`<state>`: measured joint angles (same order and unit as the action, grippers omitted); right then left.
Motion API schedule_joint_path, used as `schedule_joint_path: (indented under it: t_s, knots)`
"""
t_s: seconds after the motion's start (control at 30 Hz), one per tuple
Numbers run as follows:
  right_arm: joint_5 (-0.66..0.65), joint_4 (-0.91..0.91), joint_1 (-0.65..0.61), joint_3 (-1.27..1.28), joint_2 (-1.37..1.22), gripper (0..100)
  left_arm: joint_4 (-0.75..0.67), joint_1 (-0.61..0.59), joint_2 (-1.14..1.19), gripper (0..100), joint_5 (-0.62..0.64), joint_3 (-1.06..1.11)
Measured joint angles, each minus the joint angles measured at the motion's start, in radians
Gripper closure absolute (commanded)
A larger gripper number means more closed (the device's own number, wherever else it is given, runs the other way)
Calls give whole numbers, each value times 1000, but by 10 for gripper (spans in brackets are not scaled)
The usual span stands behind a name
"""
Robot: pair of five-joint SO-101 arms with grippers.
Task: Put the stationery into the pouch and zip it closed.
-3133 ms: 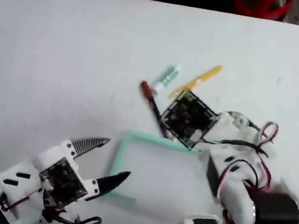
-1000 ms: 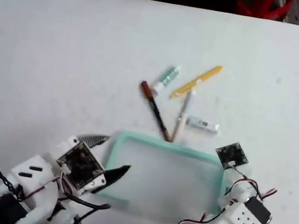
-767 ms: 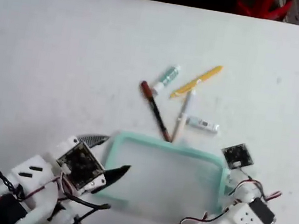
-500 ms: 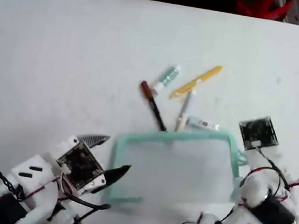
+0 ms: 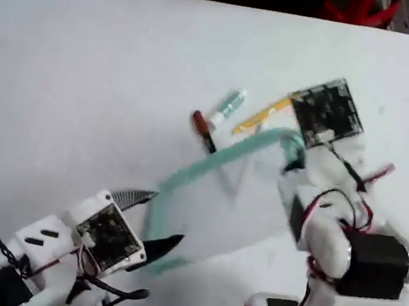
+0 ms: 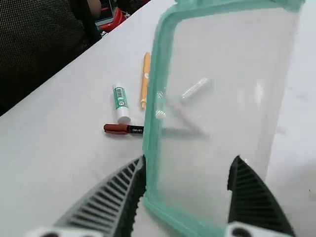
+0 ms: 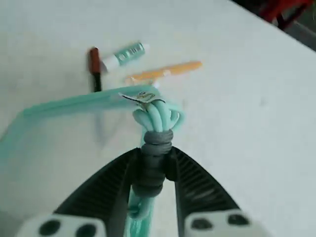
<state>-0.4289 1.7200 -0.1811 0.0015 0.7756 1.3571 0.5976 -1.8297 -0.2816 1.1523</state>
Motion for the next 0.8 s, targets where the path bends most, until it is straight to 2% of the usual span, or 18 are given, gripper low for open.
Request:
schedule_joint_path:
  t_s: [0.17, 0.33, 0.47, 0.67, 0.8]
  knots:
    - [98, 0, -229, -180, -78, 980, 0, 37, 0, 732, 0, -81]
    - [199, 0, -396, -324, -209, 980, 31, 109, -2, 732, 18, -164]
    - [221, 0, -493, -453, -290, 980, 31, 123, -2, 732, 60, -172]
    - [229, 0, -624, -672, -393, 980, 11, 117, -2, 732, 69, -172]
    - [264, 0, -709, -787, -494, 980, -11, 23, -2, 732, 74, -172]
